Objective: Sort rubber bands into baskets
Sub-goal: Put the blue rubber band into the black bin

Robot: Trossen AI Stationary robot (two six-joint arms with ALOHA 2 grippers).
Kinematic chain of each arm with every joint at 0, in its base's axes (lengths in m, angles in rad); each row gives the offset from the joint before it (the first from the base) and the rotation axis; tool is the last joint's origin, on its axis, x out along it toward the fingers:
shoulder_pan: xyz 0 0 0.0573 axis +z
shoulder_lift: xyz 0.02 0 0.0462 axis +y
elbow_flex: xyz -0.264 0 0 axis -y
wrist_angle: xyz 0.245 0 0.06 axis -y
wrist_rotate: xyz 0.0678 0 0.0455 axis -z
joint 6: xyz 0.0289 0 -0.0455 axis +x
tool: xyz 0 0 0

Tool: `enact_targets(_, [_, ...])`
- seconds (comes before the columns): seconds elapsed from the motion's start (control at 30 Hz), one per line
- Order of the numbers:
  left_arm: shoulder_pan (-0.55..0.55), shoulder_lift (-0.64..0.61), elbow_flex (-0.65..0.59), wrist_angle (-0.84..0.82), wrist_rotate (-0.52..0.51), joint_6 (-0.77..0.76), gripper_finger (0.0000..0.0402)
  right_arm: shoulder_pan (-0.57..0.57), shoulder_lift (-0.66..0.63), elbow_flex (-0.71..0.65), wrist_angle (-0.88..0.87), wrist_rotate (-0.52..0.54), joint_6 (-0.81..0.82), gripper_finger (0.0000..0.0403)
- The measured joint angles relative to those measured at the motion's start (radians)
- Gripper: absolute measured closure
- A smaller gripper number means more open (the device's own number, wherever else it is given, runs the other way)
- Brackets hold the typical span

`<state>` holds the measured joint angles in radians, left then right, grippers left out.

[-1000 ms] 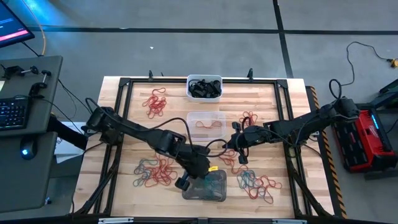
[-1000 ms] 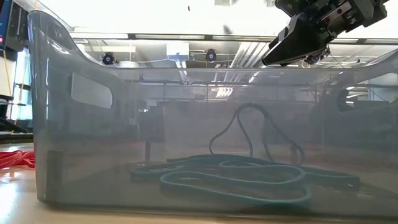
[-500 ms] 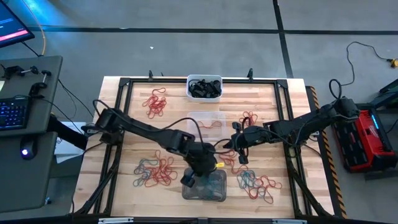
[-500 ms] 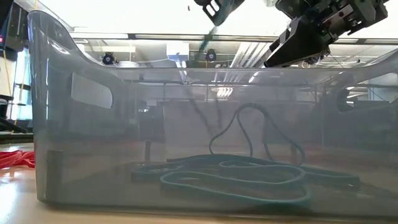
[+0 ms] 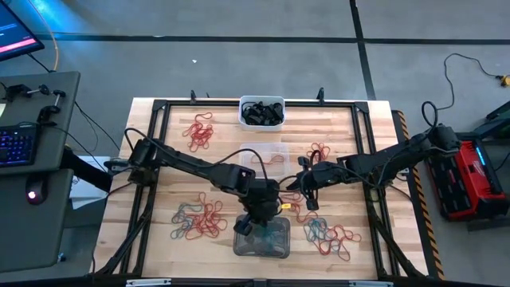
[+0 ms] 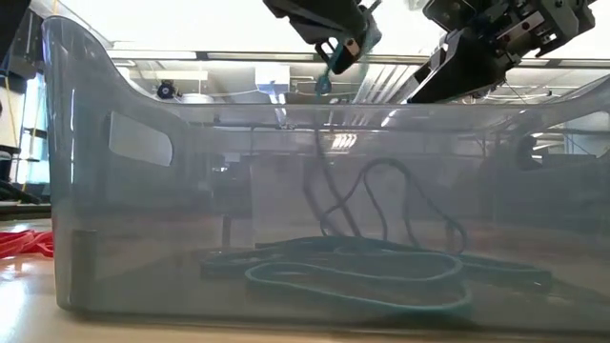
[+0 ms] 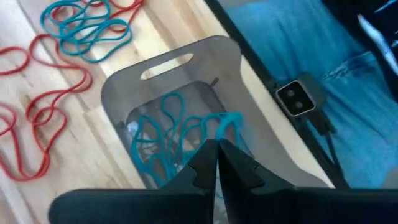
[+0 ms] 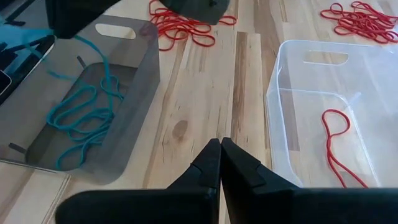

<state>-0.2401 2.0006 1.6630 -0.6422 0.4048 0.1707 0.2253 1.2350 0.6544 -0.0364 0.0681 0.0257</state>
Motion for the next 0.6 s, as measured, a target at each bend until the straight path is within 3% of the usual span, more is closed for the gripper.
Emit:
enact_targets(0.4, [-0.005,-0.018,0.000,-0.112,-0.127,0.026,0.0306,0.000,0.000,0.000,-0.005,0.000,0.000,0.0403])
enact_targets(0.6, [-0.043,-0.089,0.000,-0.224,-0.290,0.049,0.0312,0.000,0.000,0.000,-0.011,-0.001,-0.005,0.0403])
